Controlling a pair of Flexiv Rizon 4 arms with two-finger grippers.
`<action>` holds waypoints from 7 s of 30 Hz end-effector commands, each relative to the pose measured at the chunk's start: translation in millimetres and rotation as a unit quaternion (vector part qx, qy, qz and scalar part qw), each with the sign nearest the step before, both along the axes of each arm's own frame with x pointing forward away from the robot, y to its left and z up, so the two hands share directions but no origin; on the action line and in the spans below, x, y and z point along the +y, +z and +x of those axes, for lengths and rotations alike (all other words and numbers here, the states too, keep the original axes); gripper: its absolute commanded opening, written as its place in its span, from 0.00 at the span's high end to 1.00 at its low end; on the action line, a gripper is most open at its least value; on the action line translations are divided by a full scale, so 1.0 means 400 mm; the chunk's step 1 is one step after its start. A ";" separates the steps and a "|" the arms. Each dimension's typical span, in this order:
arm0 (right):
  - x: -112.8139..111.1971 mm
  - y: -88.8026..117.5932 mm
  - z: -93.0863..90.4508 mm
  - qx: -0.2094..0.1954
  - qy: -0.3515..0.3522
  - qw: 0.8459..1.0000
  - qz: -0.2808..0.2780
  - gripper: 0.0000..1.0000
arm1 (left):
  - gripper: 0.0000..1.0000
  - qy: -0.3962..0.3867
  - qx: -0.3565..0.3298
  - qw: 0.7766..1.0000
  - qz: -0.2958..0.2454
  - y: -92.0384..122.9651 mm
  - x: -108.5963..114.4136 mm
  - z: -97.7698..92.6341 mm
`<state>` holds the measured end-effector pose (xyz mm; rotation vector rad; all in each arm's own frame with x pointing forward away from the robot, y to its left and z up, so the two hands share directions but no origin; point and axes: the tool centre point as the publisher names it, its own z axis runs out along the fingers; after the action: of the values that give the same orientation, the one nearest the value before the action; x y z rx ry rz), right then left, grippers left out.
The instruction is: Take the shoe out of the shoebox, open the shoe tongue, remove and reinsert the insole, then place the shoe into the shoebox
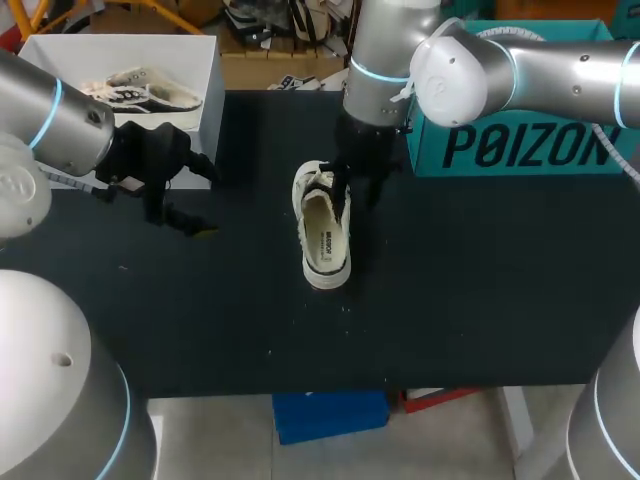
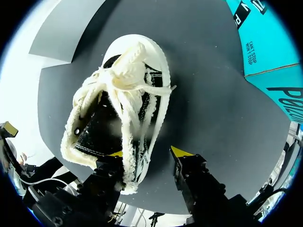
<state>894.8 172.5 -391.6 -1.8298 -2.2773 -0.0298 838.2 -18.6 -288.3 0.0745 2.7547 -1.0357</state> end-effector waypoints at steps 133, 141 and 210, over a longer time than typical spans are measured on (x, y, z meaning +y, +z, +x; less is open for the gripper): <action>-0.576 0.543 0.314 -0.161 0.651 0.722 -0.167 1.00 | 0.00 0.001 -0.001 1.000 0.000 -0.002 0.000 -0.003; -0.620 0.530 0.387 -0.142 0.648 0.733 -0.153 1.00 | 0.00 0.001 -0.001 1.000 0.000 -0.002 0.000 -0.003; -0.799 0.372 0.645 -0.122 0.578 0.798 -0.114 1.00 | 0.00 0.001 -0.001 1.000 0.000 -0.002 0.000 -0.003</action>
<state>1145.2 -147.2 -238.0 -0.1895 -3.2846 0.2344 838.2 -18.6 -288.3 0.0745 2.7546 -1.0357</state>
